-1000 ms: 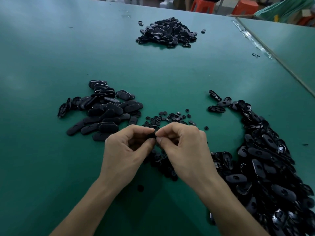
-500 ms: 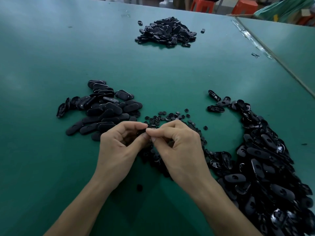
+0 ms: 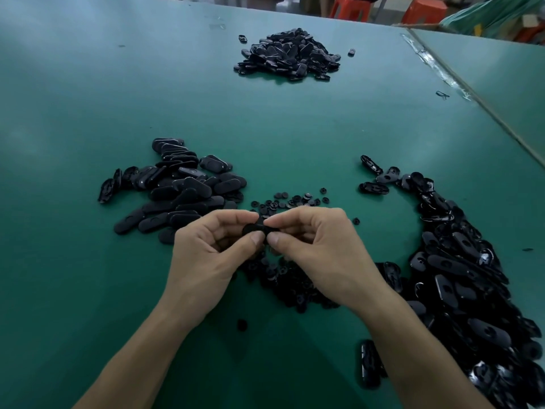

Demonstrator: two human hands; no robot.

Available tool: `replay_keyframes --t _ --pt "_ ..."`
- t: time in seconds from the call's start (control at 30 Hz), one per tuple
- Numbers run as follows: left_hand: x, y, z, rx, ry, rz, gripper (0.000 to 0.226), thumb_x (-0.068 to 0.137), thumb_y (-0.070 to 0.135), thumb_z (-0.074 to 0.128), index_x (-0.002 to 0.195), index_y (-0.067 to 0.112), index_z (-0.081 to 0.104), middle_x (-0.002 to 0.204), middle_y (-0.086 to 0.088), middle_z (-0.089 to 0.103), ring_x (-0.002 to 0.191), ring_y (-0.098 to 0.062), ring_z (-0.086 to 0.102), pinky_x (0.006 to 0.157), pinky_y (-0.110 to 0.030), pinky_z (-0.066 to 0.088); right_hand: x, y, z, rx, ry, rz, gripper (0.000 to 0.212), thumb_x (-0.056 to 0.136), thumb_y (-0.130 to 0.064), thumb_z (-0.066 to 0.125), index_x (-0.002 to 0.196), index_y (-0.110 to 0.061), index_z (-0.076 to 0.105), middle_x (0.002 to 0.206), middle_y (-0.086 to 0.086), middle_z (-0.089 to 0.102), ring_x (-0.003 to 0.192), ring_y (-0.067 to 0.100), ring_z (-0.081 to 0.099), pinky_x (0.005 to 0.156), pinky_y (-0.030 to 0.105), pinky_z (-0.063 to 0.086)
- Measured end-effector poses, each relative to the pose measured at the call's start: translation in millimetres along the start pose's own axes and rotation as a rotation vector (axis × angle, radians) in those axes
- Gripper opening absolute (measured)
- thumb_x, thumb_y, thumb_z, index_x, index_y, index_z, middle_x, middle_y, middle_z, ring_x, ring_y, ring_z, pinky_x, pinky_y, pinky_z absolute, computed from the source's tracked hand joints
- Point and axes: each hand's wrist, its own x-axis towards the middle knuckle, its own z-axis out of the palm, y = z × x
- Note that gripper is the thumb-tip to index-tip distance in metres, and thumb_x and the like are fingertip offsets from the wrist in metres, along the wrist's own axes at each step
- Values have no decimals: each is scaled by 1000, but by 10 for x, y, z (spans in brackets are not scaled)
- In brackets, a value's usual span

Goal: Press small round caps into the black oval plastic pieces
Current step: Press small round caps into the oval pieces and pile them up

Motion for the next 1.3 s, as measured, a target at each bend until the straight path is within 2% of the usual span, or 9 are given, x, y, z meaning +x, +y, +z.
replay_keyframes --t 0.23,0.53,0.8,0.9,1.1,1.17,1.2,1.27,1.3 --pt "-7 -20 4 -28 -17 -15 23 74 21 85 95 29 79 86 -3 78 77 -11 73 72 -19 57 -22 4 8 -28 27 2 11 85 -15 76 89 -25 74 78 -13 74 72 1 69 68 16 54" --pt "-12 -6 10 -56 -11 -25 23 70 14 79 90 25 80 82 -4 78 72 -10 73 69 -17 56 -43 -29 70 -71 67 6 12 85 -13 73 85 -25 71 76 -17 71 64 -3 65 58 8 47" --pt "-6 3 -8 -54 18 -10 22 63 19 83 84 27 81 74 -2 76 66 -8 71 65 -17 56 -60 -54 38 -28 46 -5 12 84 -13 75 85 -25 73 75 -13 73 67 1 68 62 14 51" --pt "-10 7 -2 -53 33 3 21 61 23 84 82 27 81 73 -2 75 65 -9 70 64 -18 56 -56 -77 37 -26 40 -13 15 84 -11 75 82 -26 73 74 -14 73 65 -1 67 61 13 50" --pt "-16 -7 33 -8 95 63 19 69 17 81 85 26 80 75 -2 76 65 -11 71 66 -19 57 57 -100 -37 -123 26 -19 8 89 -20 73 89 -27 76 71 -18 71 68 -3 67 65 11 49" --pt "-10 -15 6 63 170 101 16 73 19 81 88 26 80 78 -1 77 68 -14 73 69 -22 58 159 -52 -153 -242 112 -9 11 93 -23 68 99 -28 76 80 -18 71 74 -5 65 69 6 46" --pt "1 -23 -23 111 213 121 16 76 19 81 90 27 79 79 0 77 70 -17 73 70 -24 59 214 -15 -236 -325 163 5 16 95 -23 65 108 -27 74 93 -16 70 78 -5 63 74 6 46" --pt "37 -33 -90 214 286 156 20 82 15 79 97 29 77 81 4 77 72 -18 74 73 -27 60 321 88 -437 -523 235 72 31 98 -18 60 128 -24 65 125 -3 61 103 6 61 100 21 47" --pt "59 -33 -121 260 316 175 22 84 14 78 99 30 75 82 7 77 73 -16 74 74 -26 60 371 155 -542 -628 244 132 38 99 -15 57 135 -25 59 139 1 51 119 16 55 110 31 40"
